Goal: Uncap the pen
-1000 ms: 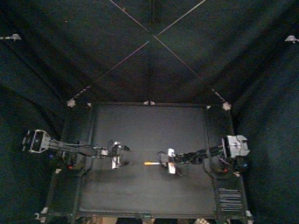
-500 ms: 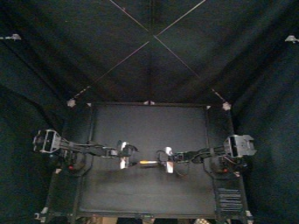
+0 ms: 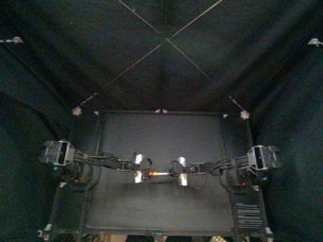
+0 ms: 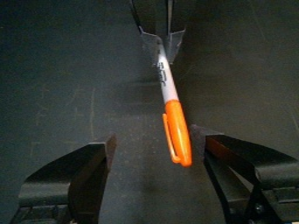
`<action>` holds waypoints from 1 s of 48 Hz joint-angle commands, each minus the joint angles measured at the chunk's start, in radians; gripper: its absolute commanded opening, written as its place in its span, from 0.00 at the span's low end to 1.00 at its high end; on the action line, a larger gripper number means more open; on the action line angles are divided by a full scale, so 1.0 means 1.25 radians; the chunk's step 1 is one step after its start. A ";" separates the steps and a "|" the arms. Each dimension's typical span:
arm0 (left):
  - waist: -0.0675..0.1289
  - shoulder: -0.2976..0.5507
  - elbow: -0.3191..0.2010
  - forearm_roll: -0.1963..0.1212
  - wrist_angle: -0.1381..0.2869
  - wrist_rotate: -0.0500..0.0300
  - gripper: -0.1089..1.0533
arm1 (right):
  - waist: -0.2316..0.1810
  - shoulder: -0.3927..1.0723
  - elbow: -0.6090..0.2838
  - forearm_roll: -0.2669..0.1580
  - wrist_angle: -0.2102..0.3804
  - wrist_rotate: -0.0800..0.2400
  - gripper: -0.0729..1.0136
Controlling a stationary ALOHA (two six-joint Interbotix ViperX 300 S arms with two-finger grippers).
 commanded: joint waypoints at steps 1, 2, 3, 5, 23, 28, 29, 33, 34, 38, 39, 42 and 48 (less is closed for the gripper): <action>0.002 -0.004 -0.021 0.002 -0.002 0.0000 0.81 | -0.004 -0.025 -0.015 -0.001 -0.002 0.000 0.51; 0.002 -0.004 -0.021 0.001 -0.002 0.0000 0.79 | -0.005 -0.023 -0.015 -0.001 -0.002 0.000 0.51; 0.002 -0.004 -0.020 0.002 -0.002 0.0000 0.77 | -0.004 -0.025 -0.015 -0.001 -0.001 0.000 0.51; 0.002 -0.004 -0.020 0.005 -0.002 0.0000 0.72 | -0.005 -0.025 -0.015 -0.001 -0.002 0.000 0.51; 0.009 -0.012 -0.002 0.044 -0.004 0.0025 0.57 | -0.009 -0.026 0.001 0.001 -0.002 0.006 0.51; 0.010 -0.025 0.016 0.053 -0.010 0.0025 0.57 | -0.011 -0.031 0.015 0.004 -0.002 0.009 0.51; 0.011 -0.027 0.020 0.053 -0.012 0.0025 0.56 | -0.011 -0.032 0.018 0.005 -0.002 0.009 0.51; 0.016 -0.043 0.039 0.053 -0.021 0.0025 0.56 | -0.012 -0.039 0.027 0.010 -0.002 0.009 0.51; 0.017 -0.047 0.044 0.052 -0.022 0.0012 0.56 | -0.012 -0.040 0.029 0.011 -0.002 0.009 0.51; 0.018 -0.061 0.064 0.052 -0.032 0.0025 0.56 | -0.015 -0.054 0.040 0.017 -0.002 0.009 0.51; 0.018 -0.064 0.069 0.052 -0.036 0.0025 0.56 | -0.016 -0.056 0.043 0.018 -0.002 0.009 0.51; 0.020 -0.075 0.087 0.050 -0.048 0.0012 0.56 | -0.021 -0.067 0.050 0.020 -0.002 0.009 0.51; 0.020 -0.096 0.115 0.050 -0.070 0.0012 0.56 | -0.032 -0.090 0.065 0.021 -0.002 0.009 0.51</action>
